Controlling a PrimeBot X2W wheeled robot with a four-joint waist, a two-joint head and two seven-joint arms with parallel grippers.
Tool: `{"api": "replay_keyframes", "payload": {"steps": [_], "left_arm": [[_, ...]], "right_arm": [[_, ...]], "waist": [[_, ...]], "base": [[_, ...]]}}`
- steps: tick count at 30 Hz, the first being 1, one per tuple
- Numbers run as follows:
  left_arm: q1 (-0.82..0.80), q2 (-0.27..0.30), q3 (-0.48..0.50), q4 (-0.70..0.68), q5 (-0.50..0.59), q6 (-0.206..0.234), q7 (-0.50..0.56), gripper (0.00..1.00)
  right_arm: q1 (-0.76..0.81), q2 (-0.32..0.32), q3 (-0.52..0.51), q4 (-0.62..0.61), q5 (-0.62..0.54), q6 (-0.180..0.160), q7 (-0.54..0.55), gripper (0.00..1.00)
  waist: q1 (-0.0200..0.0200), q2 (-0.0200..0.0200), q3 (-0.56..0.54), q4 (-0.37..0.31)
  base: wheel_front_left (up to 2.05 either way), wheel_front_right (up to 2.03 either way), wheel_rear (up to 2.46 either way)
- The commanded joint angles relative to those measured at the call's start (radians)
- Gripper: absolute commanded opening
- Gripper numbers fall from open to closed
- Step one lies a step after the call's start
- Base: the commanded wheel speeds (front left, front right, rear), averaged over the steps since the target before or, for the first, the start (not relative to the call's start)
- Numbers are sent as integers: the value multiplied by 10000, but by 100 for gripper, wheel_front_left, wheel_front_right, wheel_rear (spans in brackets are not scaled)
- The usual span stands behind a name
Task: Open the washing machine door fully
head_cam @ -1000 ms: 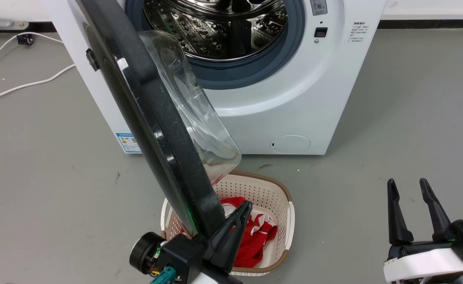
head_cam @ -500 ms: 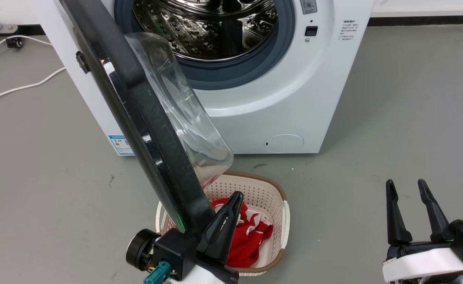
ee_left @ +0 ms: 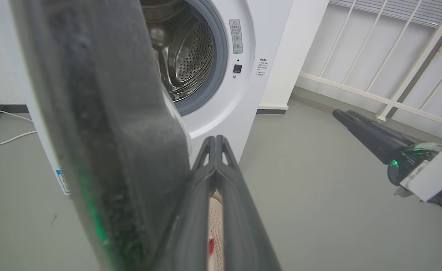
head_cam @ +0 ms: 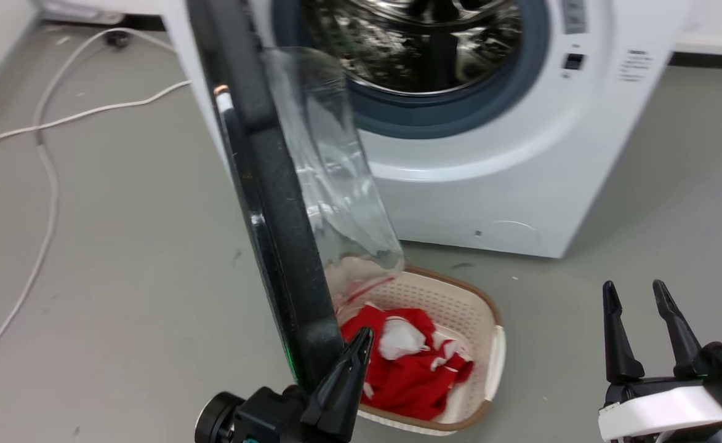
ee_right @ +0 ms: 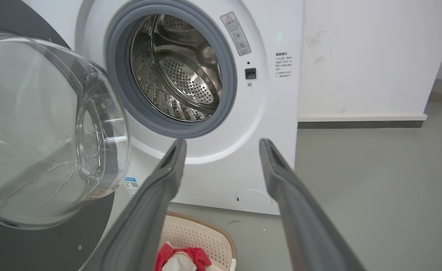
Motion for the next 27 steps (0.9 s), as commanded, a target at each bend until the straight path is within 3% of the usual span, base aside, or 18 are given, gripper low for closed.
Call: {"api": "replay_keyframes", "payload": {"steps": [1, 15, 27], "left_arm": [[169, 66, 109, 21, -18, 155, -33, 0], [473, 121, 740, 137, -226, 691, -515, 0], [-397, 531, 2803, 1232, -1252, 1002, -1326, 0]], "right_arm": [[97, 16, -42, -60, -36, -7, 44, 100], [155, 13, -90, -397, -166, -7, 384, 100], [-151, 13, -59, -687, -346, -7, 661, 100]], "waist": [[0, 0, -27, 662], [0, 0, 155, 2500], [0, 0, 513, 2662]], "base": [[0, 0, 0], [0, 0, 0], [0, 0, 0]]}}
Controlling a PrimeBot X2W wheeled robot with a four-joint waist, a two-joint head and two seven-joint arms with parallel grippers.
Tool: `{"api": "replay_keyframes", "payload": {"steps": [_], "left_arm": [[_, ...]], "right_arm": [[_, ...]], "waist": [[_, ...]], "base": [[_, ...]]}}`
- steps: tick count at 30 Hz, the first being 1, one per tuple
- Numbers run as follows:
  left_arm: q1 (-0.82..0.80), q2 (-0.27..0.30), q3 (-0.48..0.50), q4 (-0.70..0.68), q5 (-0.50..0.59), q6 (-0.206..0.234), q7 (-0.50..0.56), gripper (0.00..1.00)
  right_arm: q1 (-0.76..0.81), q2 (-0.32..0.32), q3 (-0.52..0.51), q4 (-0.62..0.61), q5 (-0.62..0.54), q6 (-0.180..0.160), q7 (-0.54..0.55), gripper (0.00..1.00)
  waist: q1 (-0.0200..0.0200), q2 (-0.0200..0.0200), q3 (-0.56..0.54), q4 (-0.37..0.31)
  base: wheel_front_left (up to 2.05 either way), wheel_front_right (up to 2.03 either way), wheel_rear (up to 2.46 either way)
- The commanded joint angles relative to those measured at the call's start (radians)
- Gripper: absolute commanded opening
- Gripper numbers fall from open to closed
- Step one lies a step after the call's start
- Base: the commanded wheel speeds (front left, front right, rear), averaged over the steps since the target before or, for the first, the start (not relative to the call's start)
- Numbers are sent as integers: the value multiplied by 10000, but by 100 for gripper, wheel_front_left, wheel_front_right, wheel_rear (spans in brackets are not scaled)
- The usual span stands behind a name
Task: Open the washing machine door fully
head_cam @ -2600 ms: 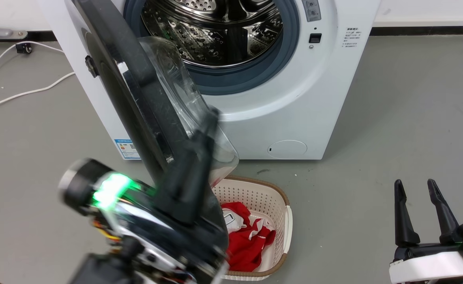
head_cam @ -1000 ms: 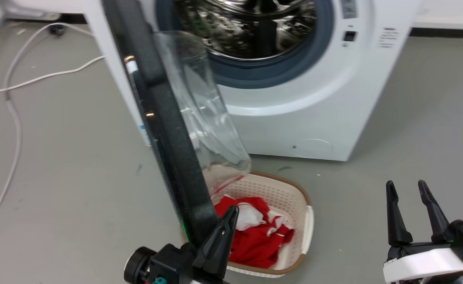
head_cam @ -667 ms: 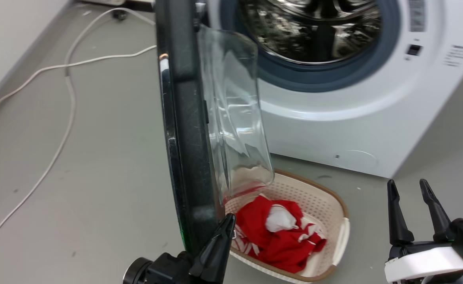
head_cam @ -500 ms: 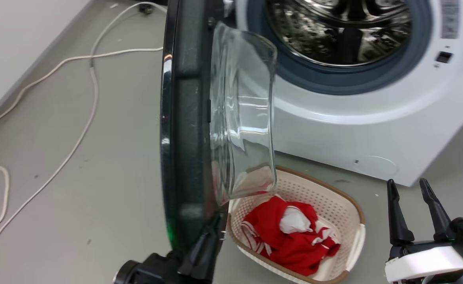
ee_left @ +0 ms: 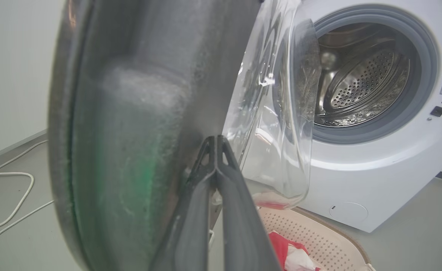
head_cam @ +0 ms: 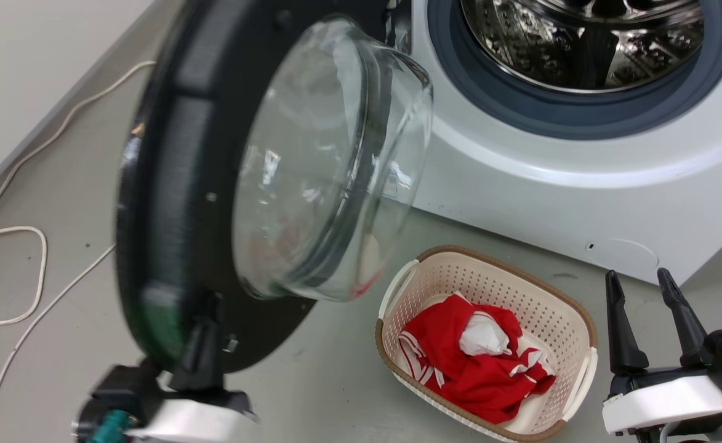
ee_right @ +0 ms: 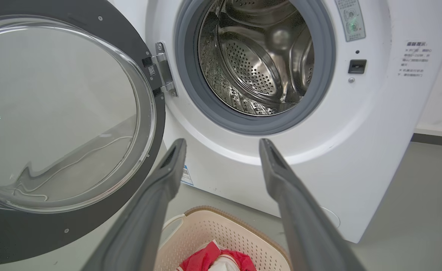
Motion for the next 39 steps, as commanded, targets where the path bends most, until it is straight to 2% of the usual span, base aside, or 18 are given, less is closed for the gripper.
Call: {"api": "replay_keyframes", "payload": {"steps": [1, 12, 24, 28, 33, 39], "left_arm": [[-440, 221, 633, 326, -232, 166, -233, 0], [-2059, 1077, 2671, 2322, -975, -101, -1051, 0], [-3407, 1581, 3901, 4223, -809, -583, -1173, 0], [-3273, 1353, 4229, 4196, -531, -661, -1159, 0], [-2533, 867, 4433, 3518, 57, -672, -1160, 0], [-1465, -26, 4407, 2227, 757, -718, -1160, 0]], "right_arm": [[-165, 6, -36, -92, -93, -7, 69, 100], [-518, 9, -165, -421, -283, -7, 269, 100], [-688, 7, -112, -409, -250, -7, 276, 100], [-718, 9, -121, -337, -178, -7, 203, 100], [-648, 9, -104, -148, -96, -7, 119, 100], [-562, 9, -22, 96, -10, -7, 106, 100]], "waist": [[0, 0, 166, -88], [0, 0, 755, -435], [0, 0, 1044, -797], [0, 0, 979, -966], [0, 0, 730, -1216], [0, 0, 339, -1533]], "base": [[0, 0, 0], [0, 0, 0], [0, 0, 0], [0, 0, 0], [0, 0, 0], [0, 0, 0]]}}
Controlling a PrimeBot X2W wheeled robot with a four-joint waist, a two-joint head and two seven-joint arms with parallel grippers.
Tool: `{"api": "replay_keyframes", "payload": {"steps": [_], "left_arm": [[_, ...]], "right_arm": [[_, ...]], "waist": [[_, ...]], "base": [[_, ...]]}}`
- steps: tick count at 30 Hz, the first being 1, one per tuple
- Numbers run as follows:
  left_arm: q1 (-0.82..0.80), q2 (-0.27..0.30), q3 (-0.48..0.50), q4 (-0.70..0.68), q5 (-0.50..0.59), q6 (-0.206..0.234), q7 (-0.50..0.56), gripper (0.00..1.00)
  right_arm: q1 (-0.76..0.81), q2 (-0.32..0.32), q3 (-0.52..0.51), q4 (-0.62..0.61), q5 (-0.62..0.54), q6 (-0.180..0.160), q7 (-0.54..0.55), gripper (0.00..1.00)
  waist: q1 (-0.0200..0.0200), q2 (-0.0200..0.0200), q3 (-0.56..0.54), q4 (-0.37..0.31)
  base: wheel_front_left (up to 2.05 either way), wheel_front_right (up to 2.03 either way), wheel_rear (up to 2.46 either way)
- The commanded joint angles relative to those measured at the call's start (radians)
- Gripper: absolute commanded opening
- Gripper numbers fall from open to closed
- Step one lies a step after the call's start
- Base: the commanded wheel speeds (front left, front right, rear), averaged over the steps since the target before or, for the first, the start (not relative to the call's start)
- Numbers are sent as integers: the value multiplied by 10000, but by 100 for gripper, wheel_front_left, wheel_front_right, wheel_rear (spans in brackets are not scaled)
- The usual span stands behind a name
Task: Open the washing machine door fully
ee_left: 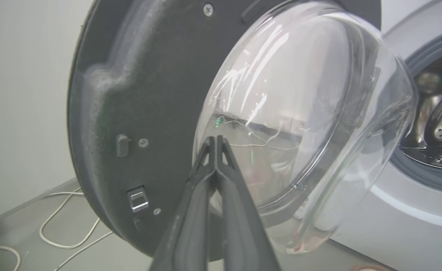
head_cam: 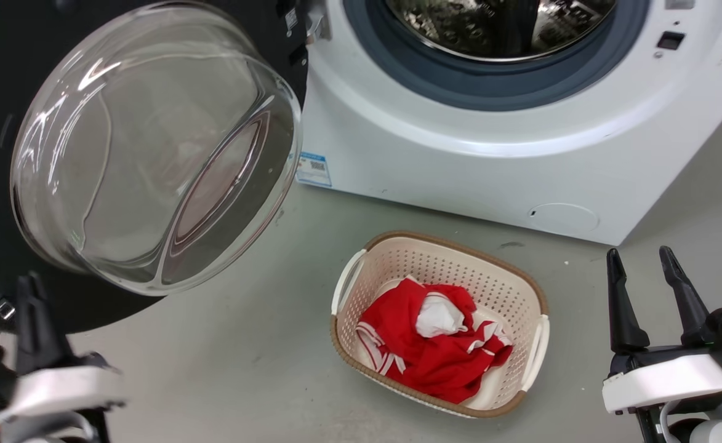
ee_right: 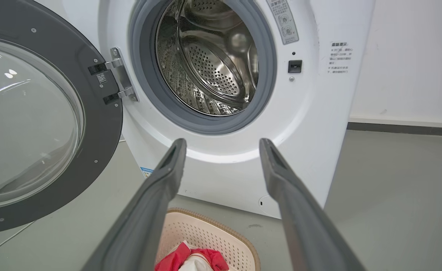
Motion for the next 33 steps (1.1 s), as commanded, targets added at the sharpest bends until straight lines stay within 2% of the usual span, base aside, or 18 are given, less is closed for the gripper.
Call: {"api": "replay_keyframes", "payload": {"steps": [1, 6, 9, 10, 11, 20, 33], "left_arm": [[199, -175, -108, -208, 177, -55, -18, 0], [644, -645, -749, -734, 705, -275, -17, 1], [499, -753, -1188, -695, 870, -513, -19, 71], [401, -773, -1338, -631, 924, -602, -19, 89], [274, -797, -1500, -572, 973, -710, -19, 100], [-486, -826, -2332, 22, 1552, -1063, -19, 100], [-377, -785, -2475, 406, 1807, -1056, -20, 100]], "right_arm": [[56, 6, 17, 47, 34, -7, -15, 100], [121, 7, 79, 87, 14, -7, 33, 100], [124, 6, 121, 104, -12, -7, 42, 100], [119, 6, 139, 103, -32, -7, 33, 100], [109, 6, 153, 95, -46, -7, 29, 100], [17, 6, 153, 129, -142, -7, 34, 100], [303, 7, 222, 336, -175, -7, 42, 100]], "waist": [[0, 0, -159, -150], [0, 0, -379, -450], [0, 0, -463, -663], [0, 0, -488, -738], [0, 0, -498, -815], [0, 0, -762, -1681], [0, 0, -983, -2395]], "base": [[0, 0, 0], [0, 0, 0], [0, 0, 0], [0, 0, 0], [0, 0, 0], [0, 0, 0], [0, 0, 0]]}}
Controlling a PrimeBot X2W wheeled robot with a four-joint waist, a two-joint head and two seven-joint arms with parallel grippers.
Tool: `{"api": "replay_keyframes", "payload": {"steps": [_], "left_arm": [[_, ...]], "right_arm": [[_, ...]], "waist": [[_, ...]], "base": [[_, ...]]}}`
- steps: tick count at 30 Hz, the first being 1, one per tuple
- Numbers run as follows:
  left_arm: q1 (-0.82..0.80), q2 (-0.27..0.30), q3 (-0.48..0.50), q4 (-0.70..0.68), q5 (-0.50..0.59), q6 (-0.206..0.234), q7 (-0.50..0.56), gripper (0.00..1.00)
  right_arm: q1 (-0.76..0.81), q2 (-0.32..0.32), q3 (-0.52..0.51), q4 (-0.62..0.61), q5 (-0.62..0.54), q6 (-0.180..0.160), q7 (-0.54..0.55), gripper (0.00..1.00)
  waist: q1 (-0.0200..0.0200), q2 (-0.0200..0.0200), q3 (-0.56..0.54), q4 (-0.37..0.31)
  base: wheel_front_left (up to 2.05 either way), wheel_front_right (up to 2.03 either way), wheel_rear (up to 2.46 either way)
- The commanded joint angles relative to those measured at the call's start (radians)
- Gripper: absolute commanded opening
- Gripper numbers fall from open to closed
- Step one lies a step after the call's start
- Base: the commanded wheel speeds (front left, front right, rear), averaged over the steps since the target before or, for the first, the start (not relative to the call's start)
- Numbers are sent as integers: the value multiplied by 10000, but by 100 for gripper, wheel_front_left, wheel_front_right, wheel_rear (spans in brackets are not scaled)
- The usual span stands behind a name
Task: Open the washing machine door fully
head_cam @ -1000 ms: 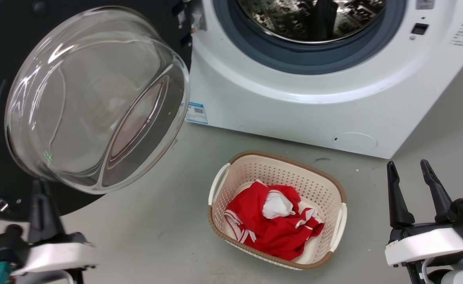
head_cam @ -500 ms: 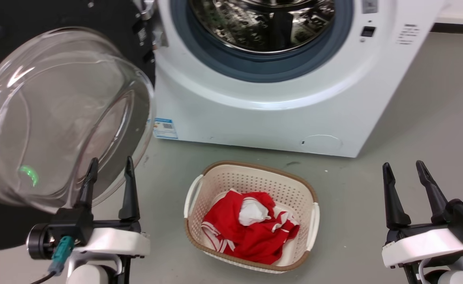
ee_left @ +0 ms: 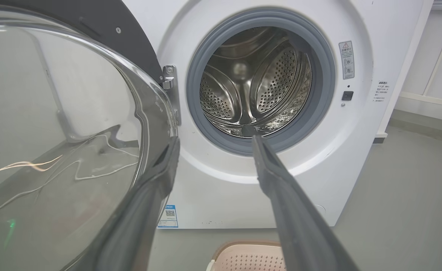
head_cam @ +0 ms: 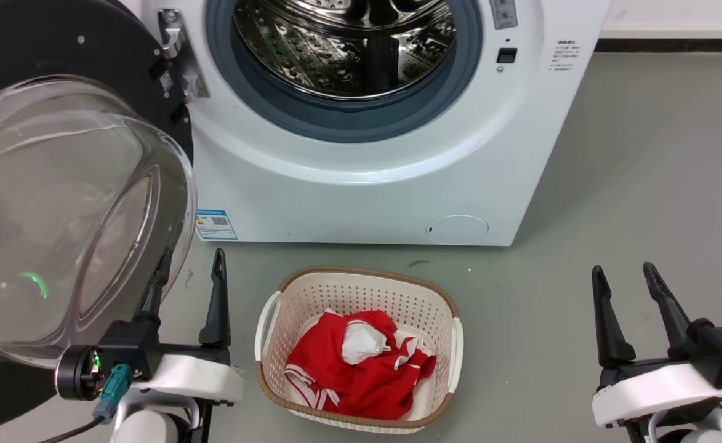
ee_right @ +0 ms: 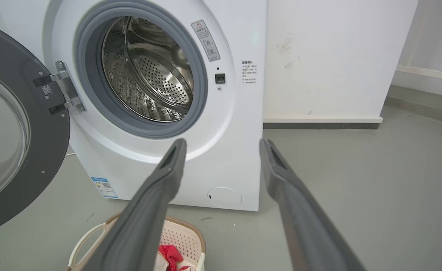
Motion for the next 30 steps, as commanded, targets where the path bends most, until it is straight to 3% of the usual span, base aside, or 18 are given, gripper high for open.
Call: {"api": "replay_keyframes", "payload": {"steps": [1, 25, 26, 30], "left_arm": [[106, -8, 22, 84, 72, 59, -22, 100], [50, -49, 282, 308, 87, 132, -22, 100], [35, -20, 270, 301, 57, 133, -2, 0], [34, -38, 363, 617, -231, 114, 159, 0]], "right_arm": [[3, 9, 54, 111, 37, -7, -74, 100], [-212, 9, 194, 217, 133, -7, -151, 100], [-85, 0, 199, 221, 97, 0, -130, 0], [66, 2, 254, 393, 402, 0, -133, 0]], "waist": [[0, 0, 10, -133], [0, 0, 24, -225], [0, 0, 24, -226], [0, 0, 12, -231]], "base": [[0, 0, 0], [0, 0, 0], [0, 0, 0], [0, 0, 0]]}}
